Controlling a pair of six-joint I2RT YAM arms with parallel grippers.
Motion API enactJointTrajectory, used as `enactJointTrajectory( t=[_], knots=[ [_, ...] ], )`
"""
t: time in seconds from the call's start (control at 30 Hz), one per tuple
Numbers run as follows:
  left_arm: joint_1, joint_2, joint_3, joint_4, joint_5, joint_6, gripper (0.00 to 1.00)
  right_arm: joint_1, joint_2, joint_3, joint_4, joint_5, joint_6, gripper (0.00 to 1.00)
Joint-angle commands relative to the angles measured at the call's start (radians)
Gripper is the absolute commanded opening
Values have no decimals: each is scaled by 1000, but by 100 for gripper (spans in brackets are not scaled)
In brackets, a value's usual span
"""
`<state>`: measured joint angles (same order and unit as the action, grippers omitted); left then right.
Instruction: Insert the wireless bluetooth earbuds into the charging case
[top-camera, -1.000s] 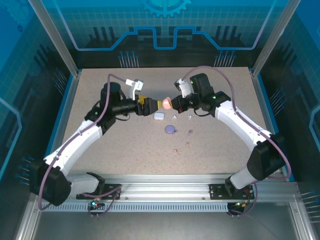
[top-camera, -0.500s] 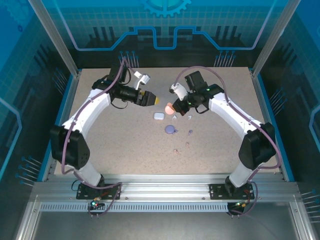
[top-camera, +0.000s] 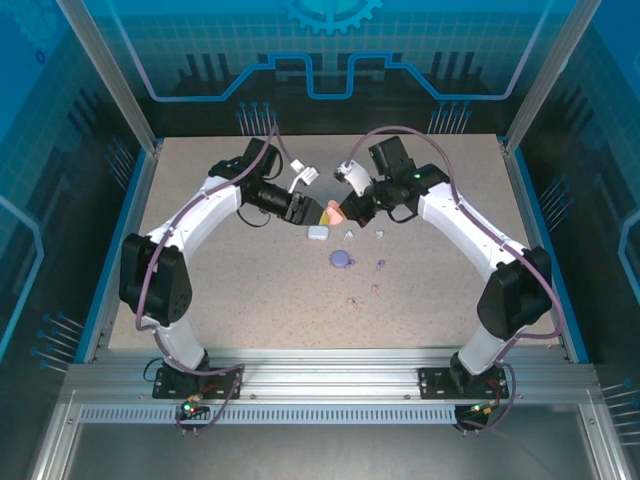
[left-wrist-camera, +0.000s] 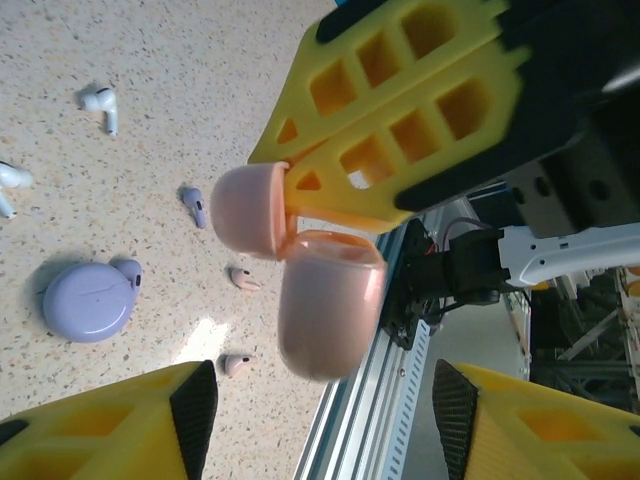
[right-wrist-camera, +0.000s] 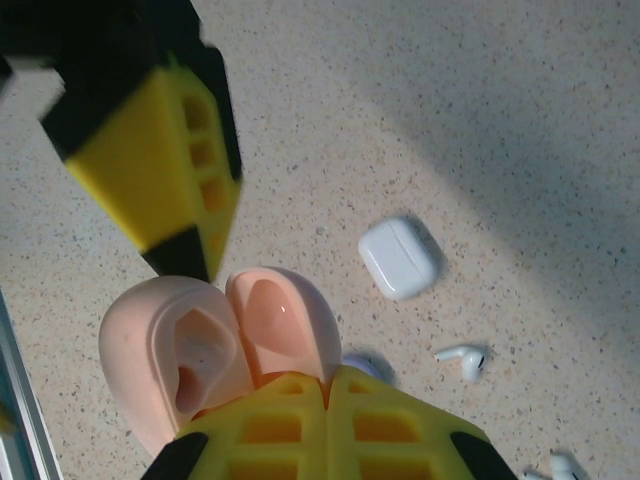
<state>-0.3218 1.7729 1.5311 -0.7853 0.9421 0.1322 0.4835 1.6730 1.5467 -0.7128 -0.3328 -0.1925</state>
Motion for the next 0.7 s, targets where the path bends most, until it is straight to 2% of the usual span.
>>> enactJointTrajectory(
  t=[0.0,0.27,0.47,0.67],
  knots=[
    [-8,20,41,-18,45,18,61,22,0,47,-29,-26,-10,0],
    [-10,31,54,-2,53,14,55,49,26,74,-40,-17,-13,0],
    [-9,46,72,-18,60,29,45,56,37,74,-45,-6,-16,0],
    [-9,55,72,-23,70,36,41,55,40,74,-44,6,-19,0]
  ],
)
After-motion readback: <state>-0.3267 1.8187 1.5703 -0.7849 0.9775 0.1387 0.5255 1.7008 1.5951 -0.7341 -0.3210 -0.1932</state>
